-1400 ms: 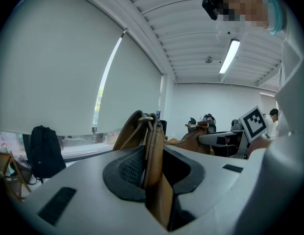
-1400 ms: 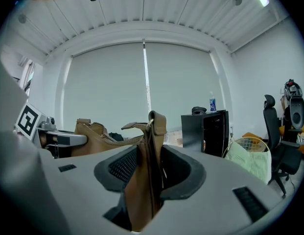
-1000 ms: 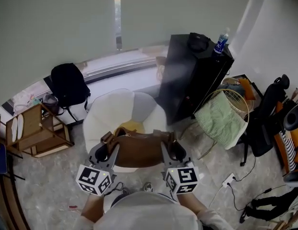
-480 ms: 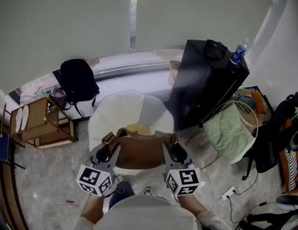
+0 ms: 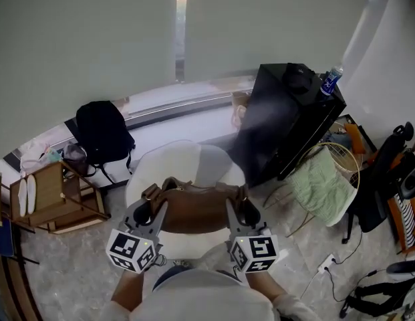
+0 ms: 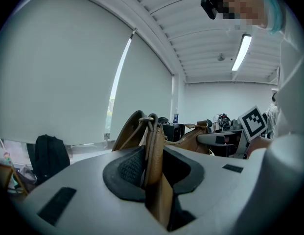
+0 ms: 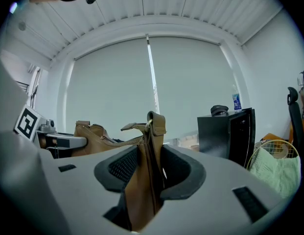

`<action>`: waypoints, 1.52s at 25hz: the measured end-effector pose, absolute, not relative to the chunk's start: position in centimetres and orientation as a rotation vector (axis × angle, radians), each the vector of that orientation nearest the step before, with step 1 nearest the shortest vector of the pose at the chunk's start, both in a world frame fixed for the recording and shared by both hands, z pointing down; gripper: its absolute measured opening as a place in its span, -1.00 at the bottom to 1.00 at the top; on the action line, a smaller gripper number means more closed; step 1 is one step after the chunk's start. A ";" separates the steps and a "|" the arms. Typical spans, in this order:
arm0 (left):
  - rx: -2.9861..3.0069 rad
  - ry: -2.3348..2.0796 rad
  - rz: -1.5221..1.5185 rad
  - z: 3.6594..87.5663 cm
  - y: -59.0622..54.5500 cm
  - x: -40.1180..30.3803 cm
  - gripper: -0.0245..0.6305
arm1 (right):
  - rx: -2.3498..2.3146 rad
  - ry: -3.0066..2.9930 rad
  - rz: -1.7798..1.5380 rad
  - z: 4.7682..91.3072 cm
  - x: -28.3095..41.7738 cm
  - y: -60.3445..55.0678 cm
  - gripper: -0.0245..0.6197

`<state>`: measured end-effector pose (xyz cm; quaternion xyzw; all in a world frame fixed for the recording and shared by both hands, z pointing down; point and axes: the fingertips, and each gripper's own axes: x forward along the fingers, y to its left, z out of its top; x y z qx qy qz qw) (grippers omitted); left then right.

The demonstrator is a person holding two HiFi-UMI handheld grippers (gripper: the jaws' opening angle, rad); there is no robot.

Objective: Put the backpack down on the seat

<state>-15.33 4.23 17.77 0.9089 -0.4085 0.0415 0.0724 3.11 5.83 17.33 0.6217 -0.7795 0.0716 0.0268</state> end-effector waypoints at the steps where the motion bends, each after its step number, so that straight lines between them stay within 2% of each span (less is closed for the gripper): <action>1: 2.745 -1.212 0.125 17.6 3.5 -15.8 -0.61 | 1.937 -2.399 0.220 17.2 2.6 5.3 -0.39; 6: 2.771 -1.160 0.126 18.0 0.7 -17.9 -0.61 | 1.975 -2.361 0.231 17.7 0.4 3.6 -0.39; 15: 2.721 -1.165 0.129 20.0 -1.8 -17.6 -0.61 | 1.928 -2.349 0.266 19.4 0.6 0.6 -0.39; 38: 2.579 -1.335 0.149 24.5 -12.7 -8.2 -0.61 | 1.753 -2.424 0.321 23.7 10.2 -12.5 -0.40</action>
